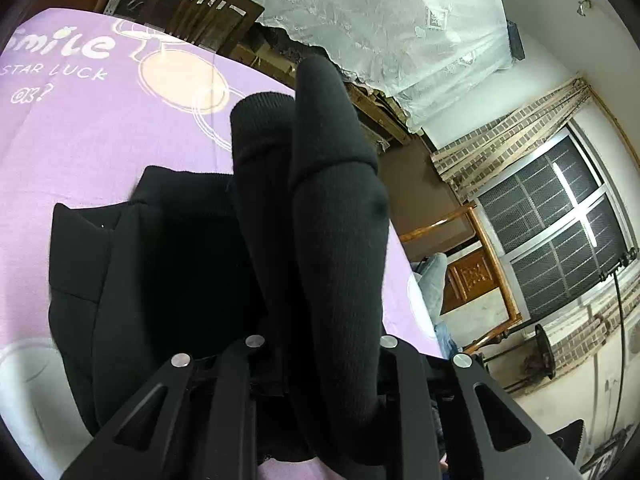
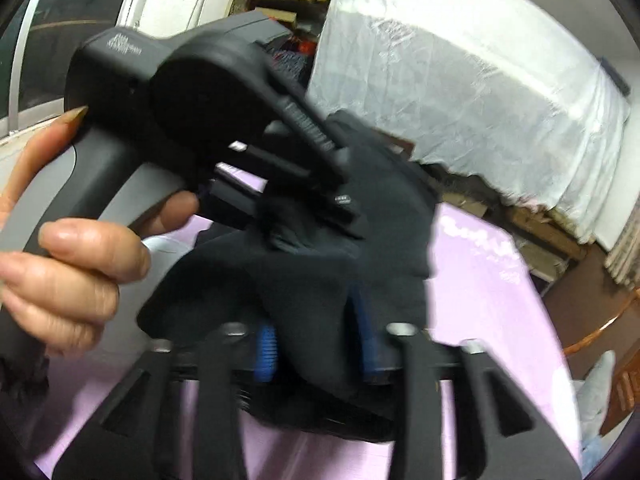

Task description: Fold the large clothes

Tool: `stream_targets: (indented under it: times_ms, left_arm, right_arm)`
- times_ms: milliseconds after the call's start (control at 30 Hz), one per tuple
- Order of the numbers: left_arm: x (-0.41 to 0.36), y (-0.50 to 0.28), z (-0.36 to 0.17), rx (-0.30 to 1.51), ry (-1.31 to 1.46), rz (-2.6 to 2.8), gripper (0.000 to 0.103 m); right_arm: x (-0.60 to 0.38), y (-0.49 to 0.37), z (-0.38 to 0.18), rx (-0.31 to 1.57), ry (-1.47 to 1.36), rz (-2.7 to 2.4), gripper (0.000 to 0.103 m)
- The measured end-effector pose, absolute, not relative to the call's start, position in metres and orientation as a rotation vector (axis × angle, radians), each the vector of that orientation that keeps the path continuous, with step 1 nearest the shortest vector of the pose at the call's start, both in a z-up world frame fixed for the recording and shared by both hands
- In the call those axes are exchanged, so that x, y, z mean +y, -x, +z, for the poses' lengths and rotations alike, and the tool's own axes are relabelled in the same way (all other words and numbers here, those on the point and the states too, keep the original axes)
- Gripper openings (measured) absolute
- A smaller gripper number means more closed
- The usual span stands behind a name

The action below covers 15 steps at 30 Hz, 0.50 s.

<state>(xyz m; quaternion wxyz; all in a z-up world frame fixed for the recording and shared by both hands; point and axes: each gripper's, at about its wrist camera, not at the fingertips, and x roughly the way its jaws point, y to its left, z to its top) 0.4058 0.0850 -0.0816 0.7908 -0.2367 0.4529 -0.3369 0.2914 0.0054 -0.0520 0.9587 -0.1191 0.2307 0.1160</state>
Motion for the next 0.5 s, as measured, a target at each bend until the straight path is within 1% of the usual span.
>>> stream_targets:
  times_ms: [67, 167, 233, 267, 300, 333, 367, 433, 500]
  left_arm:
    - [0.088, -0.406, -0.083, 0.979, 0.521, -0.721, 0.021]
    - [0.089, -0.406, -0.083, 0.982, 0.520, -0.711, 0.021]
    - [0.095, -0.403, -0.074, 0.966, 0.499, -0.685, 0.020]
    - [0.092, -0.404, -0.067, 0.955, 0.486, -0.676, 0.020]
    - [0.099, -0.400, -0.057, 0.934, 0.452, -0.656, 0.020]
    - [0.105, -0.400, -0.051, 0.924, 0.429, -0.634, 0.020]
    - [0.112, -0.398, -0.045, 0.918, 0.408, -0.612, 0.020]
    - [0.129, -0.396, -0.037, 0.917, 0.361, -0.553, 0.021]
    - [0.144, -0.396, -0.042, 0.930, 0.336, -0.496, 0.024]
  right_arm:
    - [-0.006, -0.283, -0.048, 0.435, 0.251, 0.209, 0.062]
    - [-0.009, -0.282, -0.058, 0.459, 0.281, 0.203, 0.063]
    - [-0.002, -0.284, -0.070, 0.463, 0.326, 0.172, 0.053]
    - [0.003, -0.281, -0.073, 0.426, 0.359, 0.131, 0.037]
    - [0.005, -0.280, -0.070, 0.412, 0.361, 0.136, 0.027]
    - [0.007, -0.279, -0.061, 0.411, 0.335, 0.167, 0.022]
    - [0.008, -0.279, -0.051, 0.411, 0.319, 0.194, 0.018]
    - [0.019, -0.281, -0.033, 0.408, 0.334, 0.242, 0.017]
    - [0.035, -0.287, -0.025, 0.416, 0.345, 0.298, 0.017]
